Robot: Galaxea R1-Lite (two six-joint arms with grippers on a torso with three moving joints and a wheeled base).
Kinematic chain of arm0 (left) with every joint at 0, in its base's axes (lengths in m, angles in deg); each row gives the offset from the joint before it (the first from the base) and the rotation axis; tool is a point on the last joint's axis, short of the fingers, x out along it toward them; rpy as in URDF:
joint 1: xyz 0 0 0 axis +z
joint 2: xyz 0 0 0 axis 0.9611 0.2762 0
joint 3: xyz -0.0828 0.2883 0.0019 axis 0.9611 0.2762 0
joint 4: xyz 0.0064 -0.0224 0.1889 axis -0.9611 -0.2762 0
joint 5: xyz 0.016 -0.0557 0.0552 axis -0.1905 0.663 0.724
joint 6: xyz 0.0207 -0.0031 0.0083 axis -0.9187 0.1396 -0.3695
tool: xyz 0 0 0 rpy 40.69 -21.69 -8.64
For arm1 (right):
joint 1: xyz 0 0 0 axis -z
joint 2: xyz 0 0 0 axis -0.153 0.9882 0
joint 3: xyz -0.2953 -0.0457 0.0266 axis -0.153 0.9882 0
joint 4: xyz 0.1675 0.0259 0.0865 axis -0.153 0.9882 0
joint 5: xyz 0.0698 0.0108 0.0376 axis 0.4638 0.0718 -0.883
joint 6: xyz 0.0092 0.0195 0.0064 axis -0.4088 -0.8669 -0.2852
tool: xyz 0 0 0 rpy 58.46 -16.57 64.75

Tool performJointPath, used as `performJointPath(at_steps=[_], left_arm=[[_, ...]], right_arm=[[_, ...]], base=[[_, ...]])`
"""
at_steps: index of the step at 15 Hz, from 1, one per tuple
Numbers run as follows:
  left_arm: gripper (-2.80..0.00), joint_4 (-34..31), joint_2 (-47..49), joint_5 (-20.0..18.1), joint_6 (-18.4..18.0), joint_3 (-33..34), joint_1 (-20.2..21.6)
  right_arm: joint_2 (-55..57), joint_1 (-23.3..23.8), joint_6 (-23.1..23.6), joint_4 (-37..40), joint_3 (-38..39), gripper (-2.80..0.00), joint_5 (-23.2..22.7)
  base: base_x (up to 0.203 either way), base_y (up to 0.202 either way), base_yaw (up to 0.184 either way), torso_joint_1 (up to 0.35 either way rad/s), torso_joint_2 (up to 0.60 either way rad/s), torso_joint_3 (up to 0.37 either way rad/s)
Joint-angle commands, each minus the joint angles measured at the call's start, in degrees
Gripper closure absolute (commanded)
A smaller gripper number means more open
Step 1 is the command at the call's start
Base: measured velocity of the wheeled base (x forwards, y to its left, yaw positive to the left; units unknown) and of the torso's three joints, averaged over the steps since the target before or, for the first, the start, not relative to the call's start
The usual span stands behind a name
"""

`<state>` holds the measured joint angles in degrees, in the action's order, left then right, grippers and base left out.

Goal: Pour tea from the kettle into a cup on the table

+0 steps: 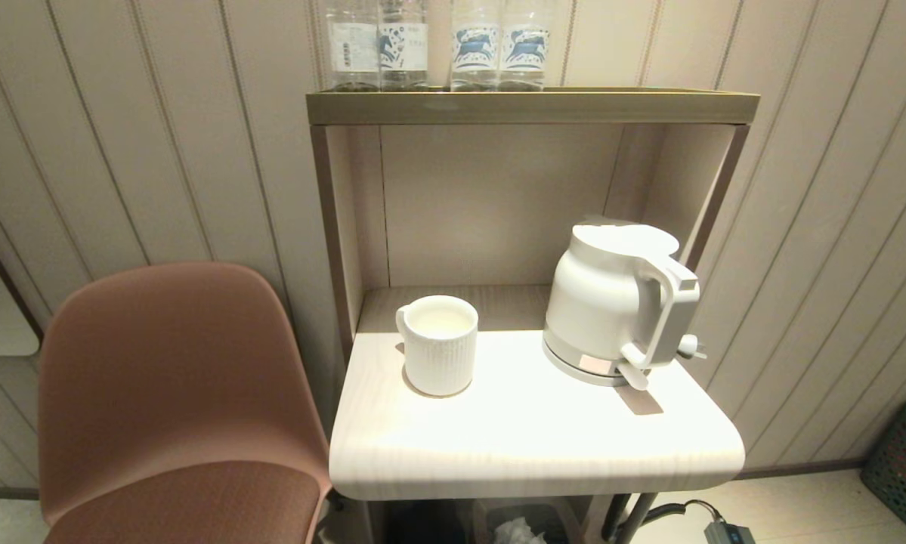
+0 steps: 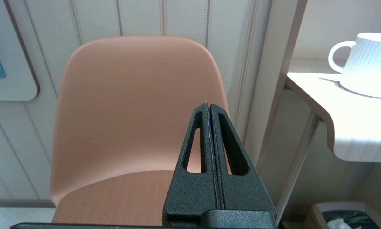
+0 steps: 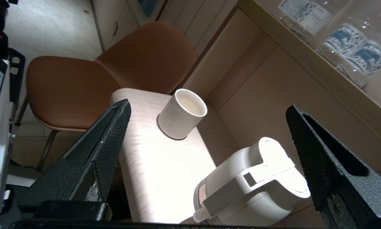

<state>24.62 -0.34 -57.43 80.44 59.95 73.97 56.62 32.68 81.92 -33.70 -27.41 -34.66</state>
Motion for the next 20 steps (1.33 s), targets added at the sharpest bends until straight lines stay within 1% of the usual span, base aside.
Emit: performJointPath(at_steps=[1,4,5,8,10,12,16,18,20], left_arm=[[0.0,0.06,-0.02,-0.01,0.03,0.0,-0.02],[0.0,0.06,-0.02,-0.01,0.03,0.0,0.0],[0.0,0.06,-0.02,0.05,0.11,0.0,-0.07],[0.0,0.06,-0.02,-0.01,0.09,0.0,0.0],[0.0,0.06,-0.02,0.06,0.03,0.0,0.0],[0.0,0.06,-0.02,0.03,0.12,0.0,0.0],[0.0,0.06,-0.02,-0.01,0.03,0.0,0.0],[0.0,0.06,-0.02,-0.01,0.03,0.0,0.0],[0.0,0.06,-0.02,-0.01,0.03,0.0,0.0]], right_arm=[[-0.71,1.58,0.04,-0.12,-0.91,-2.8,-2.72],[-2.29,5.07,0.3,2.25,-2.24,-2.8,-2.72],[-2.61,5.46,0.47,3.01,-3.16,0.0,-2.72],[-3.63,5.24,0.51,5.88,-4.49,0.0,-2.72],[-4.86,6.39,0.68,12.3,-4.39,0.0,-2.72],[-6.85,6.42,0.45,17.06,-4.53,0.0,-2.72],[-11.24,6.34,0.43,32.28,-4.03,0.0,-2.72],[-12.68,6.36,0.24,37.61,-4.06,0.0,-2.72],[-13.77,6.7,0.05,41.26,-2.84,0.0,-2.72]], base=[[0.0,0.0,0.0,0.0,0.0,0.0],[0.0,0.0,0.0,0.0,0.0,0.0],[0.0,0.0,0.0,0.0,0.0,0.0],[0.0,0.0,0.0,0.0,0.0,0.0],[0.0,0.0,0.0,0.0,0.0,0.0],[0.0,0.0,0.0,0.0,0.0,0.0],[0.0,0.0,0.0,0.0,0.0,0.0],[0.0,0.0,0.0,0.0,0.0,0.0],[0.0,0.0,0.0,0.0,0.0,0.0]])
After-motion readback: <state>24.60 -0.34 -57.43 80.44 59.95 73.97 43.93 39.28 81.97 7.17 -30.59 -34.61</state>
